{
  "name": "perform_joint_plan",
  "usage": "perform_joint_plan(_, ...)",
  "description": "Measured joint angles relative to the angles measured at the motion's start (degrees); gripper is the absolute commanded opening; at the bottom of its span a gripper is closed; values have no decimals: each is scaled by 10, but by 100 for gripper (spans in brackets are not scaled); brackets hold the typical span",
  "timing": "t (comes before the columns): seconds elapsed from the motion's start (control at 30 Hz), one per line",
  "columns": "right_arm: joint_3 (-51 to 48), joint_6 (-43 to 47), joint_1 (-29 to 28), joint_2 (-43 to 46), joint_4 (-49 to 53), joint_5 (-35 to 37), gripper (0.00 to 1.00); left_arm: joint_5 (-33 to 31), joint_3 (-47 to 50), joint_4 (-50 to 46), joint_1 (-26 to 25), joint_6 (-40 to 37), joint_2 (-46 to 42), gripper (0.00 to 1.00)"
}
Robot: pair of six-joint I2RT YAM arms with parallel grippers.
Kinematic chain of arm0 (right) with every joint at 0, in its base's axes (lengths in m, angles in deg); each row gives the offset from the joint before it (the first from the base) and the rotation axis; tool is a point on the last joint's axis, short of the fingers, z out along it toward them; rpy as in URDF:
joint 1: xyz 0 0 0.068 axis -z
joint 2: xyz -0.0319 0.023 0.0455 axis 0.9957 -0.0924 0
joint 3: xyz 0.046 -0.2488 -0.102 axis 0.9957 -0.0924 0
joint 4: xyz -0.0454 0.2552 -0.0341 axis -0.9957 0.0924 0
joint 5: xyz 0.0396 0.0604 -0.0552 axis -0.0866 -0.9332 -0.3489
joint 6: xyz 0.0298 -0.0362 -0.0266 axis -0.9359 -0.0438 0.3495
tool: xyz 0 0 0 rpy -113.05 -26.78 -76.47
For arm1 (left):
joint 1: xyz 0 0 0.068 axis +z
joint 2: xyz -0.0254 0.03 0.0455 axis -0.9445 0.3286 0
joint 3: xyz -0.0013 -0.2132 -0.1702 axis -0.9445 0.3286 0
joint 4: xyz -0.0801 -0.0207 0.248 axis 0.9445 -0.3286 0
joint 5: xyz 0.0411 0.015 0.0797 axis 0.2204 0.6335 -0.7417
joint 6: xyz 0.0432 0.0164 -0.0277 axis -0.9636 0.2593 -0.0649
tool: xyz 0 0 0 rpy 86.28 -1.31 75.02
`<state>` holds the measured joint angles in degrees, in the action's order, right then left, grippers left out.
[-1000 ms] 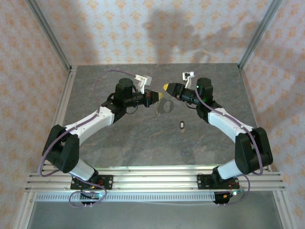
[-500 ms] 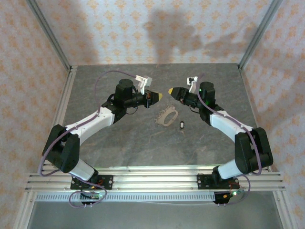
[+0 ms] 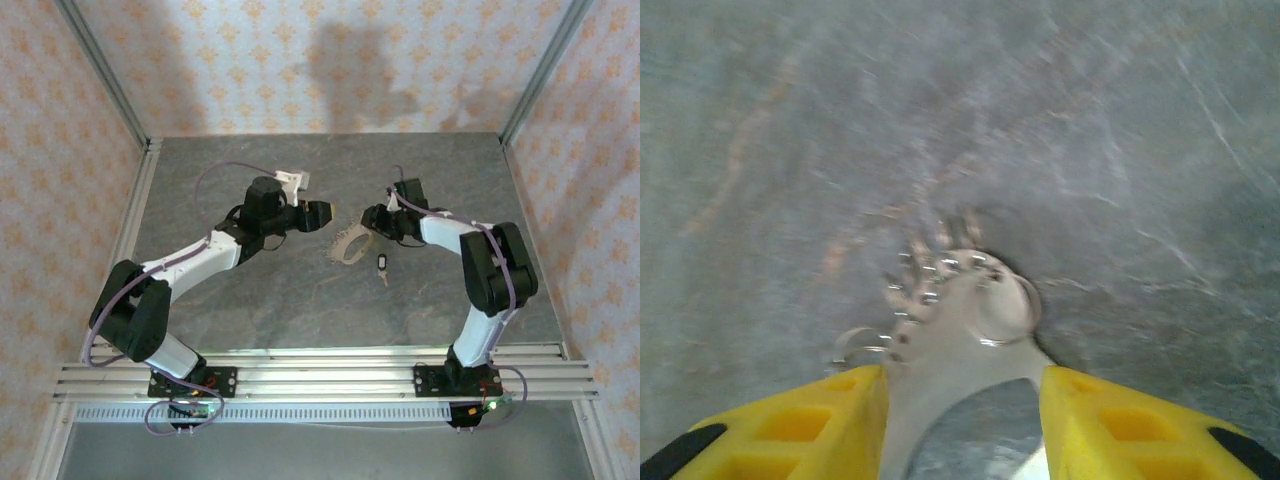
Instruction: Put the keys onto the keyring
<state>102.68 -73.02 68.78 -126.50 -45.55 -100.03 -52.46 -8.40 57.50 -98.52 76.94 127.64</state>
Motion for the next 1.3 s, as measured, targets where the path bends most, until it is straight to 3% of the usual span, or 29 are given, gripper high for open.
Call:
perform_joint_plan(0.13, 6, 2, 0, -24, 17, 10, 44, -19, 5, -1, 0, 10, -2, 68)
perform_joint_plan(0.4, 10, -1, -9, -26, 18, 15, 42, -38, 4, -4, 0, 15, -9, 70)
perform_joint_plan(0.6, -17, -45, -69, -7, -1, -19, 41, -40, -3, -18, 0, 14, -9, 71)
perform_joint_plan(0.77, -30, -58, -117, 70, 7, -24, 42, -40, -9, -21, 1, 13, -9, 71)
perform_joint_plan(0.93, 2, 8, -105, 124, 57, 40, 42, -43, -9, -25, 5, 12, -9, 74)
perform_joint_plan(1.1, 15, 96, -108, 103, 103, 91, 42, -45, -9, -27, 8, 13, -9, 75)
perform_joint_plan(1.3, 26, 130, -109, 38, 132, 106, 42, -45, -9, -36, 10, 12, -9, 75)
